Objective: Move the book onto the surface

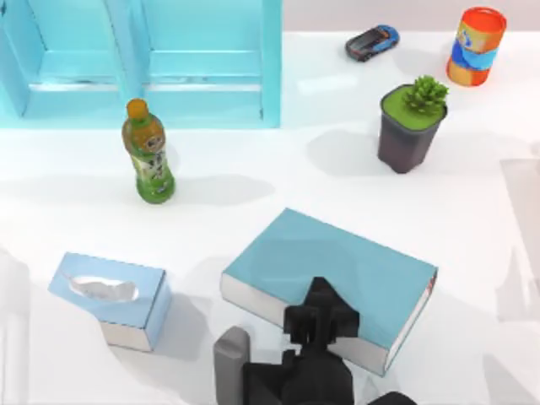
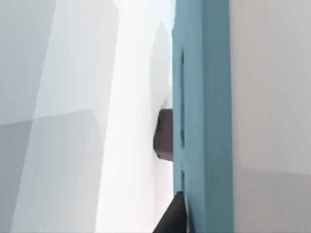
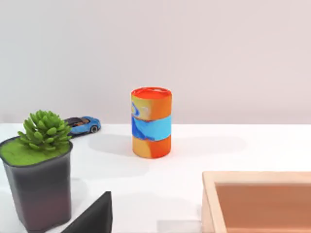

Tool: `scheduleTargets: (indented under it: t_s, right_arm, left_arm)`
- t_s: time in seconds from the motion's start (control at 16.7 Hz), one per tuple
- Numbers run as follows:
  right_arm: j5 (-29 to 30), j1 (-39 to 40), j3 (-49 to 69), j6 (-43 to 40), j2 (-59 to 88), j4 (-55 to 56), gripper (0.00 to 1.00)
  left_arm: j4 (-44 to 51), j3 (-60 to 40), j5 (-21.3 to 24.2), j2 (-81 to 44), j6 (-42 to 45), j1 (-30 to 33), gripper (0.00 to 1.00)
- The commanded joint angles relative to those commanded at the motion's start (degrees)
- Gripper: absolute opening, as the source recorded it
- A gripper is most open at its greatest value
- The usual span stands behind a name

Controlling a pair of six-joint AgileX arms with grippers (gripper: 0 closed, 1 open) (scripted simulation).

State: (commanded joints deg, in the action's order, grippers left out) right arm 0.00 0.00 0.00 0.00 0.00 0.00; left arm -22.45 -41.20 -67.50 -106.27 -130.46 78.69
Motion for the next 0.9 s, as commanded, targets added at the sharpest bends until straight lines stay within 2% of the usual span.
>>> scheduleTargets:
  t_s: [0.54,0.9]
  right_arm:
    - [0.0,0.0,0.0,0.0,0.0,0.0,1.00]
    - [0.0,0.0,0.0,0.0,0.0,0.0,1.00]
  left_arm:
    - [0.0,0.0,0.0,0.0,0.0,0.0,0.98]
    - [0.0,0.0,0.0,0.0,0.0,0.0,1.00]
